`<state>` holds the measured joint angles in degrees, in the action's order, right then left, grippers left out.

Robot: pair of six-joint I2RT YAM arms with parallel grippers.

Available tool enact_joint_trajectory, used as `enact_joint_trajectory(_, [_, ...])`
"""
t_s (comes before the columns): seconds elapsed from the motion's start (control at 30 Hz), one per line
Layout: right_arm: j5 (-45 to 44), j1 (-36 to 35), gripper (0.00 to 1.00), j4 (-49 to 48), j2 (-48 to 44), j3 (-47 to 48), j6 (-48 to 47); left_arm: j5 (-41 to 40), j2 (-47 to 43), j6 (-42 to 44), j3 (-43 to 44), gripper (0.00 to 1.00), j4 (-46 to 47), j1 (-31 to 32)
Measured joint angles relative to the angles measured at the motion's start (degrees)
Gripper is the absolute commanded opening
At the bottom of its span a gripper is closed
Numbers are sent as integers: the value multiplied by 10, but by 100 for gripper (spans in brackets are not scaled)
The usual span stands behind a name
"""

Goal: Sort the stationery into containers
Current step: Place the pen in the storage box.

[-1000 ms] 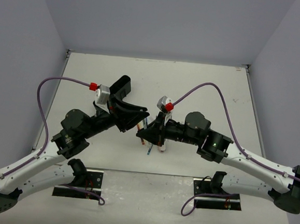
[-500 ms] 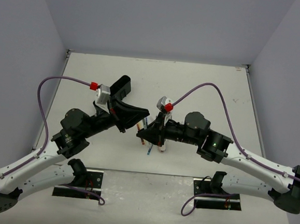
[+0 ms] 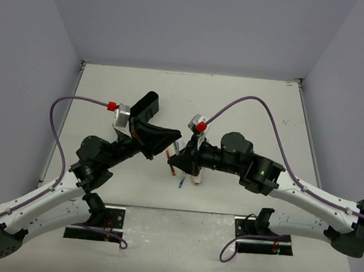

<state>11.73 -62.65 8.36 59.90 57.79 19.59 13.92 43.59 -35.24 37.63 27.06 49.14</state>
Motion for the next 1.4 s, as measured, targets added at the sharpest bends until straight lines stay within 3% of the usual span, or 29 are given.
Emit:
enact_joint_trajectory(0.3, [0, 10, 0, 140, 80, 152, -25, -65, 3, -27, -59, 0, 152, 5])
enact_joint_trajectory(0.63, [44, 29, 0, 187, 100, 170, -25, -154, 5, -15, -90, 0, 181, 59])
enact_joint_trajectory(0.83, [57, 48, 5, 89, 82, 83, -36, -226, -12, 22, -22, 0, -14, 79])
enact_joint_trajectory(0.9, [51, 51, 18, 48, 71, 42, -40, -253, -5, 37, 14, 0, -99, 86])
enact_joint_trajectory(0.97, [38, 55, 45, 15, 62, 9, -44, -277, 12, 49, 58, 0, -183, 94])
enact_joint_trajectory(1.0, [30, 58, 53, 4, 60, 0, -44, -290, 22, 52, 77, 0, -216, 96])
enact_joint_trajectory(1.07, [11, 66, 63, -17, 57, -12, -45, -315, 34, 59, 108, 0, -270, 98])
enact_joint_trajectory(1.27, [-44, 75, 67, -59, 46, -36, -44, -461, 80, 46, 201, 0, -412, 84])
enact_joint_trajectory(1.4, [-99, 80, 67, -64, 36, -78, -41, -551, 130, 36, 244, 0, -463, 19])
